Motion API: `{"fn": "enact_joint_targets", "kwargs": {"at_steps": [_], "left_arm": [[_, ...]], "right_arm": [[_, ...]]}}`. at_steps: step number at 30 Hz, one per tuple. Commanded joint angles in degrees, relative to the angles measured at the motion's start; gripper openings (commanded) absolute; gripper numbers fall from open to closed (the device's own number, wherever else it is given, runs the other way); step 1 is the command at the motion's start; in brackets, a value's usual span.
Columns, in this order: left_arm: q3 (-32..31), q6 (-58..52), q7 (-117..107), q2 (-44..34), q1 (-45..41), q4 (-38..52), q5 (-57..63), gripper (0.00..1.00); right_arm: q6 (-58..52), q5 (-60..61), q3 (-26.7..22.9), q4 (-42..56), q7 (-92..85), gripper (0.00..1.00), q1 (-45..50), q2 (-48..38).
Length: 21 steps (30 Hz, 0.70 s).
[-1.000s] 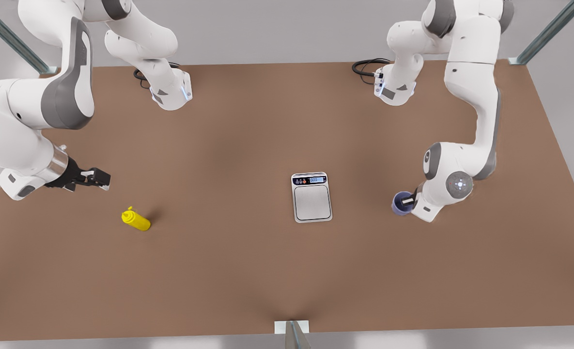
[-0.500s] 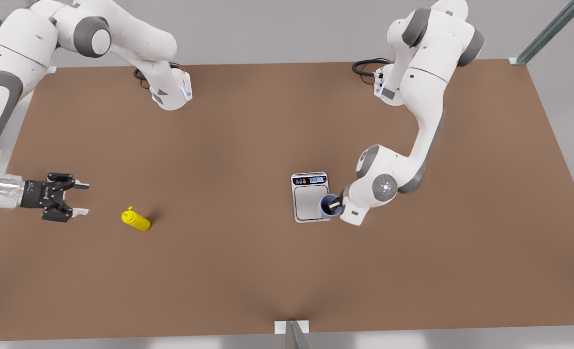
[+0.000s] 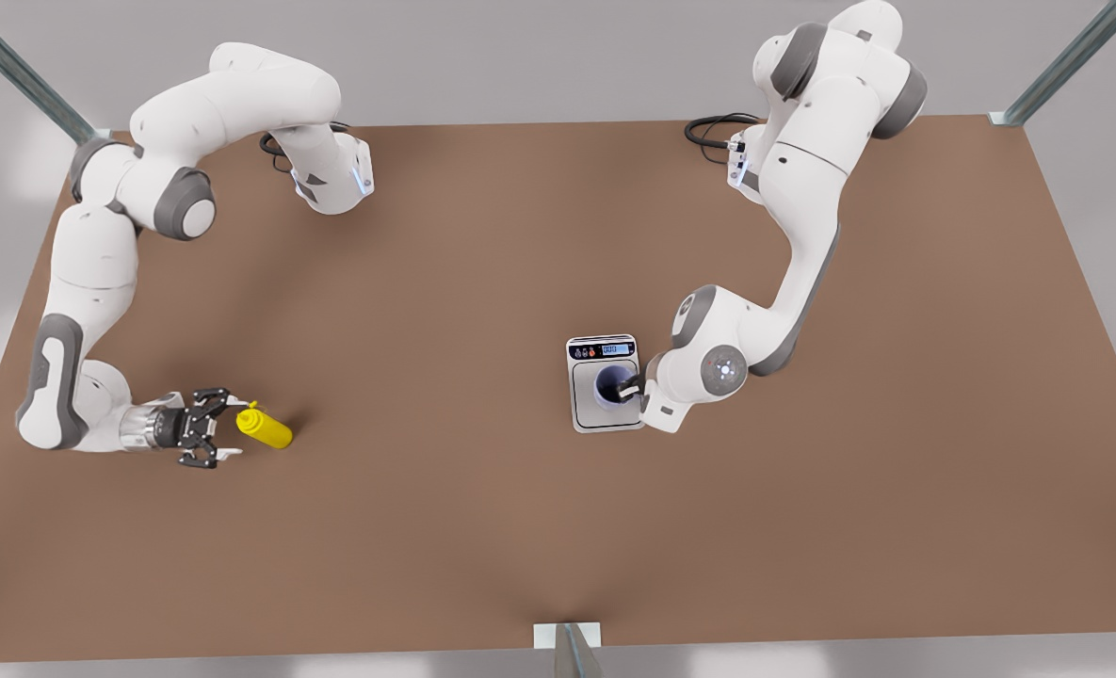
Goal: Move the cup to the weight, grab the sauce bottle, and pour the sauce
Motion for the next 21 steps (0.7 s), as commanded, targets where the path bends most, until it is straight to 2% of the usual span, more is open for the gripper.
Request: {"fn": "enact_joint_targets", "kwargs": {"at_steps": [1, 2, 4, 10, 13, 14, 15, 16, 17, 18, 19, 20, 21], "left_arm": [[0.00, 0.00, 0.00, -0.09, 0.00, 0.00, -0.31, 0.69], [0.00, 0.00, 0.00, -0.09, 0.00, 0.00, -0.31, 0.82], [0.00, -0.18, 0.00, -0.17, 0.00, 0.00, -0.22, 1.00], [0.44, -2.28, -0.26, -1.14, 0.00, 0.26, -0.04, 1.00], [1.40, -9.75, -0.26, -1.58, 0.00, 4.74, 0.13, 1.00], [3.86, -17.21, -0.09, -2.20, 0.00, 8.87, 0.22, 1.00], [8.69, -29.51, 0.44, -2.90, 0.09, 16.86, 0.31, 1.00], [15.02, -38.31, 0.88, -3.95, 0.17, 24.60, 0.83, 1.00], [18.80, -38.50, 3.51, -5.97, 0.26, 25.84, 2.68, 1.00], [21.53, -40.16, 13.95, -7.29, 0.61, 25.84, 6.72, 1.00], [24.43, -42.80, 22.40, -8.35, 0.70, 25.84, 7.51, 1.00], [24.61, -45.52, 27.85, -9.75, 0.70, 25.67, 9.18, 1.00], [22.68, -45.09, 33.12, -15.63, 1.75, 20.23, 10.14, 1.00]], "right_arm": [[0.00, -0.01, 0.04, -0.39, -0.33, 1.00, 0.09, 0.00], [0.00, -0.18, -0.04, -1.00, -1.38, 1.00, 0.09, 0.18], [0.00, -0.18, 0.04, -1.35, -1.73, 1.00, 0.18, 0.53], [0.09, -1.06, -0.04, -1.44, -3.23, 1.00, 1.76, -0.53], [0.79, -4.49, -0.04, -1.71, -6.66, 1.00, 3.43, -2.28], [0.79, -5.10, -0.04, -1.97, -6.66, 1.00, 3.52, -2.20], [1.05, -5.28, -0.04, -2.41, -6.66, 1.00, 4.13, -2.20], [1.23, -5.28, -0.04, -2.41, -6.48, 0.94, 4.48, -2.11], [1.67, -5.37, -0.04, -2.41, -6.57, 0.64, 4.57, -2.11], [2.46, -6.34, 0.04, -2.41, -6.57, 0.55, 4.66, -2.11], [2.72, -6.34, 0.13, -2.41, -6.57, 0.50, 5.18, -2.02], [2.81, -6.34, 0.05, -2.41, -6.57, 0.45, 5.45, -2.02], [2.81, -6.34, 0.13, -2.41, -6.48, 0.43, 5.80, -2.02]]}}
